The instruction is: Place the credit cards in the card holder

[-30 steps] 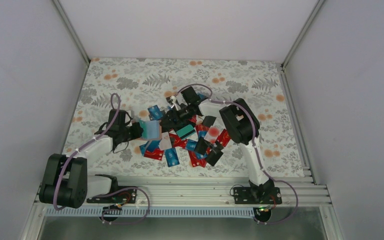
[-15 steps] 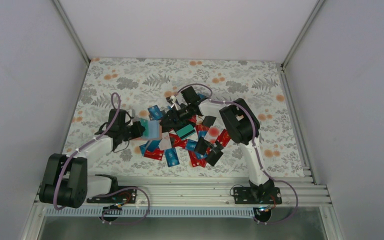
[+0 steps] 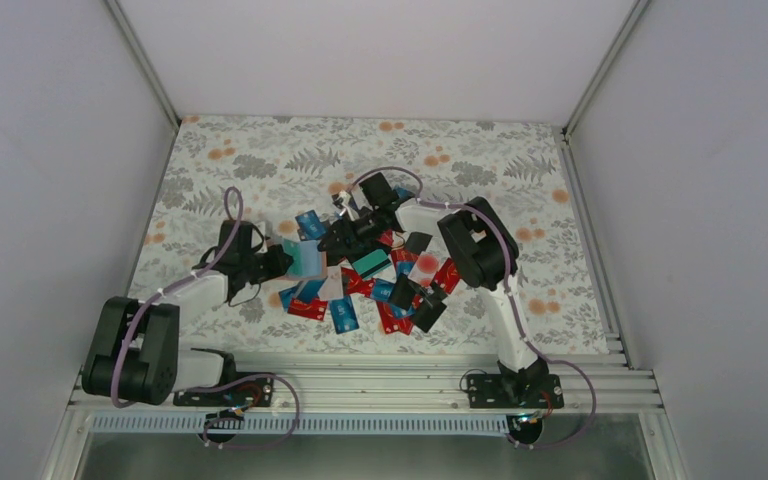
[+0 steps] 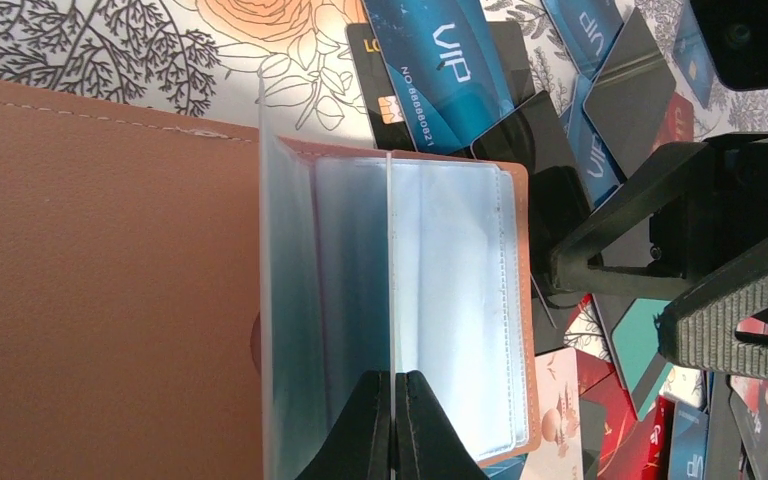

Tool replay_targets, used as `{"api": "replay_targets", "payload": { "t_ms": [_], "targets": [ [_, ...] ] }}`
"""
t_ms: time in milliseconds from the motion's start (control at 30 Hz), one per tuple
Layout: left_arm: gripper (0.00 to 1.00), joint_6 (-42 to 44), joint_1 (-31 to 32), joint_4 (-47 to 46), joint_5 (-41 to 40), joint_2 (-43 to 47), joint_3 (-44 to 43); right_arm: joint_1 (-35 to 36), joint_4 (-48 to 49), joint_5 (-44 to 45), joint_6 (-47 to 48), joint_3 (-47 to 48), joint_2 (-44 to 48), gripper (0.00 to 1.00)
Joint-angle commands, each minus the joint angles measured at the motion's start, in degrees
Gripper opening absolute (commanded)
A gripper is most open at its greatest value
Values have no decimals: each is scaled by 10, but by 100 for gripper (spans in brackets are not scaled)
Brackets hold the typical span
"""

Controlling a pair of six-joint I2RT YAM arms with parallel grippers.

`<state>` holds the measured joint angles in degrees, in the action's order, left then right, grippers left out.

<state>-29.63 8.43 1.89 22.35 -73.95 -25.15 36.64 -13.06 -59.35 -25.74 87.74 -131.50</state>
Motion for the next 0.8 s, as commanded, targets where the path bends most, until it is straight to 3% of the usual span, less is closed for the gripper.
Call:
{"api": "replay_targets", "payload": {
  "t_ms": [0,467,767],
  "targets": [
    [2,-8,-1,-7,20,-11,15,9,6,1,-3,14,5,56],
    [2,-22,-1,-24,40,-27,18,10,12,0,-11,16,-6,56],
    [2,-85,-2,-4,35,-33,22,10,16,4,-15,11,-7,55]
  ]
}}
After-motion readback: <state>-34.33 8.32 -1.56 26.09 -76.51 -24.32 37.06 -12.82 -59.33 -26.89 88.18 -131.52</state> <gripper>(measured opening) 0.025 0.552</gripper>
